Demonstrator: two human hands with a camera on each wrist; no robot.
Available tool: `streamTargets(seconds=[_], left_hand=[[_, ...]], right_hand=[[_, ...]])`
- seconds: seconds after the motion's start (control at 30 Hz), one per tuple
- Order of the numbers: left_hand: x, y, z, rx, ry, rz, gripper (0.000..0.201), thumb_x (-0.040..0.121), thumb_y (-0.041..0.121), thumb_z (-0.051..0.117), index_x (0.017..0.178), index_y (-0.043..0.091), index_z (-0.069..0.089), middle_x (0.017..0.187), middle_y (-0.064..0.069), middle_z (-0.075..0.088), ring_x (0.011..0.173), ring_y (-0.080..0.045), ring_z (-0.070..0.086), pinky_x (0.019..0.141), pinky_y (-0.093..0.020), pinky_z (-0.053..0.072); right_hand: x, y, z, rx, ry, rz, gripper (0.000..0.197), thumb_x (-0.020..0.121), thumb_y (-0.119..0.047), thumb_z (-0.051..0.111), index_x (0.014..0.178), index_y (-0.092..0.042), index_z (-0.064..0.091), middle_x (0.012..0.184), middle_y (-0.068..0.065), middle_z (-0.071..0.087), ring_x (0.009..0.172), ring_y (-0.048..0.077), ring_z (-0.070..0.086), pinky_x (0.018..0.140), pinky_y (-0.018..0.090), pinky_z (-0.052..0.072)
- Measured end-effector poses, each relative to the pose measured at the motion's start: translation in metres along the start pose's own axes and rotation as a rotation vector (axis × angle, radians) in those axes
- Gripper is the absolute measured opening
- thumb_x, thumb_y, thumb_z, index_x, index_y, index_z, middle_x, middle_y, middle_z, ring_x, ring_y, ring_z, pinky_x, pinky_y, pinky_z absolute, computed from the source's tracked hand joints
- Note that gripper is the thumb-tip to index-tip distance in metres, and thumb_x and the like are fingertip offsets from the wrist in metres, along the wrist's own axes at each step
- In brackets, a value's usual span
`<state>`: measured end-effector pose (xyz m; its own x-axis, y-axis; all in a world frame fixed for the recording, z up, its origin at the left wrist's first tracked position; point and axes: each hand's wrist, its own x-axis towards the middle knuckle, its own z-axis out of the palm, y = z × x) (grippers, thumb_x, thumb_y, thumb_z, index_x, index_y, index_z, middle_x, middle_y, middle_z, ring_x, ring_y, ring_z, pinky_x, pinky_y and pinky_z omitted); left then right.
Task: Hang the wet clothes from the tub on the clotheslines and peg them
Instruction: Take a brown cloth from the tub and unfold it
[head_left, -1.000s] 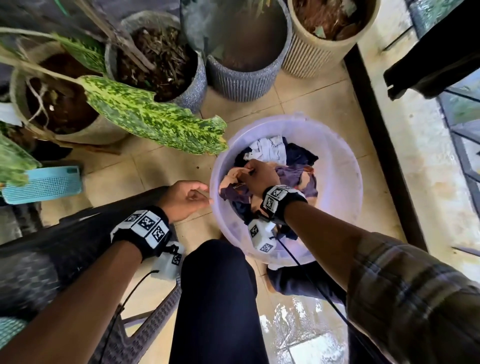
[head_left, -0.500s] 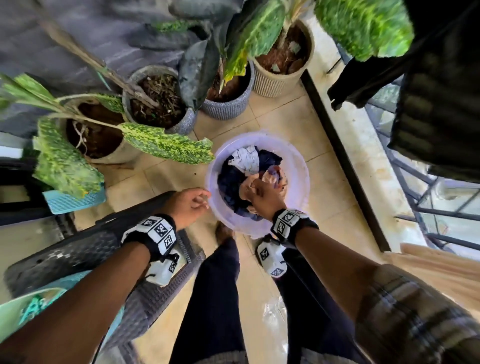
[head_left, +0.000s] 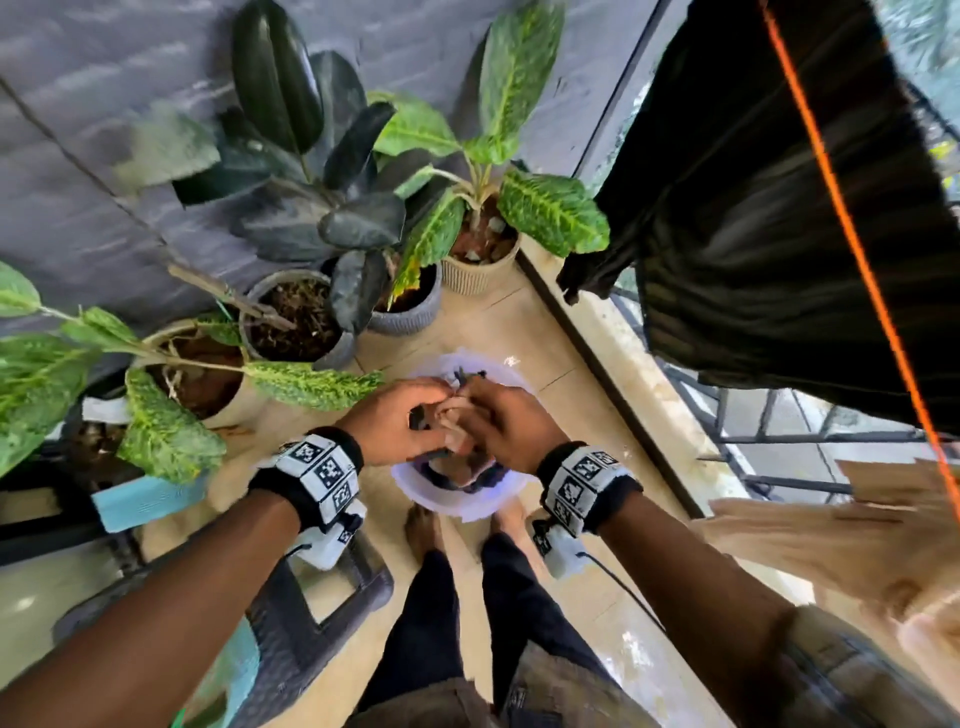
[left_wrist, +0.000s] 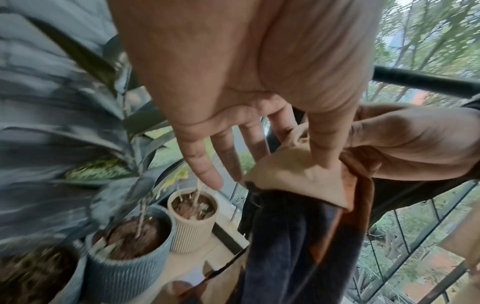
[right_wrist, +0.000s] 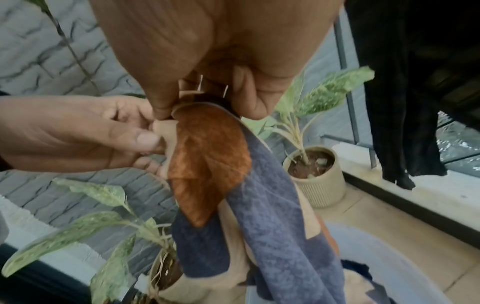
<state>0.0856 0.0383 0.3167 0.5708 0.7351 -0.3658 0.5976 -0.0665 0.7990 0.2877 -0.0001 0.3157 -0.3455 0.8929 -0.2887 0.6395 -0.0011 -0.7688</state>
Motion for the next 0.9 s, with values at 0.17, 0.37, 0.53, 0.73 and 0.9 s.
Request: streamTargets(seconds=[0.17,0.37,0.53,0.73,0.9], left_hand=[[-0.012,0.033,-0.014,0.015,0.061,0.041,0.027,0.082,0.055,0.059,0.079,0.027,0.061,0.072,0.009,0.064,0.072,-0.016,0.063,0.070,-0.040,0.052],[-0.022,0.081,-0.036,0.090,0.157,0.192,0.032,0.092,0.054,0.045,0.074,0.027,0.045,0.060,0.010,0.048,0.056,-0.003,0.042,0.057,-0.036,0.038],[-0.031,0.113,-0.058,0.092,0.184,0.273,0.039,0.090,0.057,0.048,0.077,0.021,0.054,0.062,-0.005,0.049,0.060,-0.022,0.048,0.057,-0.042,0.042],[-0.035,0.137,-0.071,0.155,0.210,0.320,0.042,0.088,0.060,0.050,0.071,0.022,0.056,0.061,-0.003,0.055,0.059,-0.021,0.051,0.056,-0.038,0.041],[-0.035,0.154,-0.087,0.038,0.238,0.358,0.034,0.093,0.044,0.059,0.064,0.028,0.050,0.055,0.008,0.040,0.054,-0.004,0.036,0.052,-0.027,0.032]], right_hand=[[-0.025,-0.007,-0.031,0.020,0.196,-0.047,0.013,0.096,-0.033,0.060,0.108,-0.028,0.063,0.098,-0.014,0.060,0.088,0.010,0.057,0.077,0.031,0.048],[-0.042,-0.045,-0.060,0.019,0.206,-0.019,0.032,0.091,-0.059,0.052,0.102,-0.030,0.058,0.077,-0.006,0.064,0.073,0.018,0.060,0.068,0.041,0.050],[-0.052,-0.068,-0.078,-0.169,0.254,-0.099,0.031,0.080,-0.045,0.071,0.101,-0.024,0.058,0.080,-0.002,0.063,0.075,0.021,0.057,0.062,0.029,0.034],[-0.039,-0.062,-0.071,-0.255,0.348,0.017,0.029,0.078,-0.028,0.063,0.107,-0.024,0.060,0.090,0.003,0.069,0.088,0.030,0.060,0.066,0.033,0.040],[-0.033,-0.047,-0.056,-0.192,0.355,0.135,0.023,0.070,-0.044,0.069,0.083,-0.027,0.059,0.082,-0.006,0.063,0.090,0.024,0.054,0.079,0.042,0.046]])
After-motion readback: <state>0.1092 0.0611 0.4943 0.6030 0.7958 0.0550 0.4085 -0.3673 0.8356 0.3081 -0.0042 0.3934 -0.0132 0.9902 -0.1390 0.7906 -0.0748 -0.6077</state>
